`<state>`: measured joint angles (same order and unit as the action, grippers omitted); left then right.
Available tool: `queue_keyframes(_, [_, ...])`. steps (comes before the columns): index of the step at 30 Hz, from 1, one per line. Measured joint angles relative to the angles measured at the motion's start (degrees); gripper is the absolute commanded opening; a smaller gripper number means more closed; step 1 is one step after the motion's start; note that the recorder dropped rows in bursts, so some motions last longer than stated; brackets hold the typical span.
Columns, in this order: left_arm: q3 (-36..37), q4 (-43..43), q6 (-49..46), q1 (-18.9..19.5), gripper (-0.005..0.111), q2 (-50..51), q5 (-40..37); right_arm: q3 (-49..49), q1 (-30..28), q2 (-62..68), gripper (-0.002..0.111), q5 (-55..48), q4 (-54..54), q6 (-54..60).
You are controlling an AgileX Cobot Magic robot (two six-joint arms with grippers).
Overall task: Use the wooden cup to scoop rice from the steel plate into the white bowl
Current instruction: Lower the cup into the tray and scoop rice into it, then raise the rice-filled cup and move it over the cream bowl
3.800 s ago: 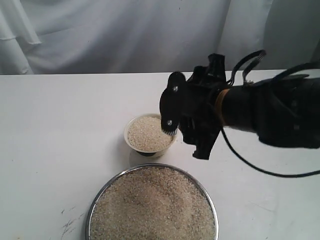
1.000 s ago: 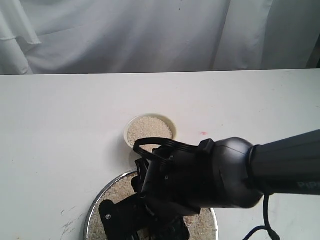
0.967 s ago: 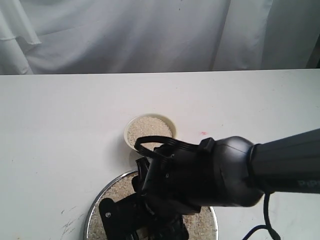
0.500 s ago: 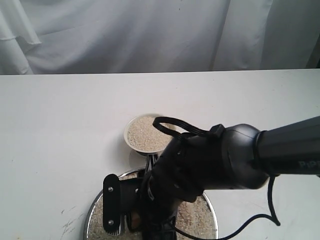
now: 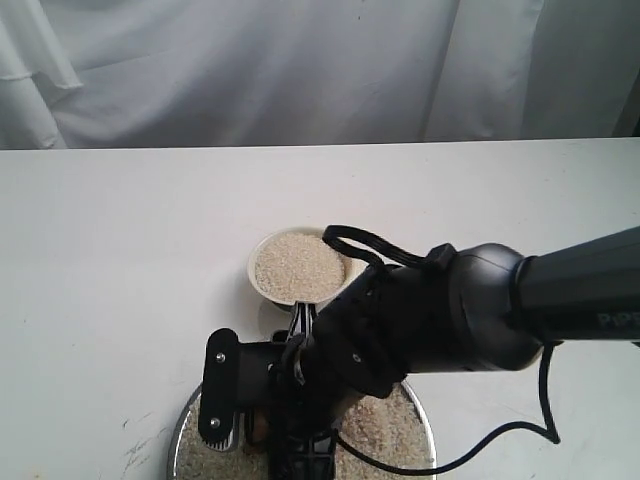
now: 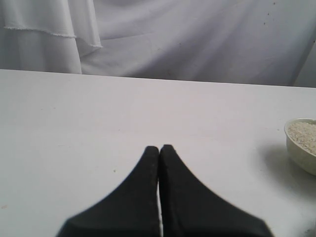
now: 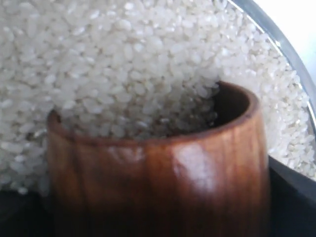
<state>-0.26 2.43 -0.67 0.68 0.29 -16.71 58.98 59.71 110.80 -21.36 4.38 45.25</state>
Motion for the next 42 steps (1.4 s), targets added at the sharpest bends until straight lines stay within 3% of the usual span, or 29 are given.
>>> queue_keyframes(17, [0.0,0.0,0.0,0.0,0.0,0.0,0.0,-11.47,-1.34,-8.06,0.0,14.21,14.24,4.23])
queue_keyframes(35, [0.0,0.0,0.0,0.0,0.0,0.0,0.0,-11.95,-4.62,-13.04,0.0,22.36,14.83,2.25])
queue_keyframes(42, [0.0,0.0,0.0,0.0,0.0,0.0,0.0,-11.95,-9.09,-13.04,0.0,28.19,13.53,1.67])
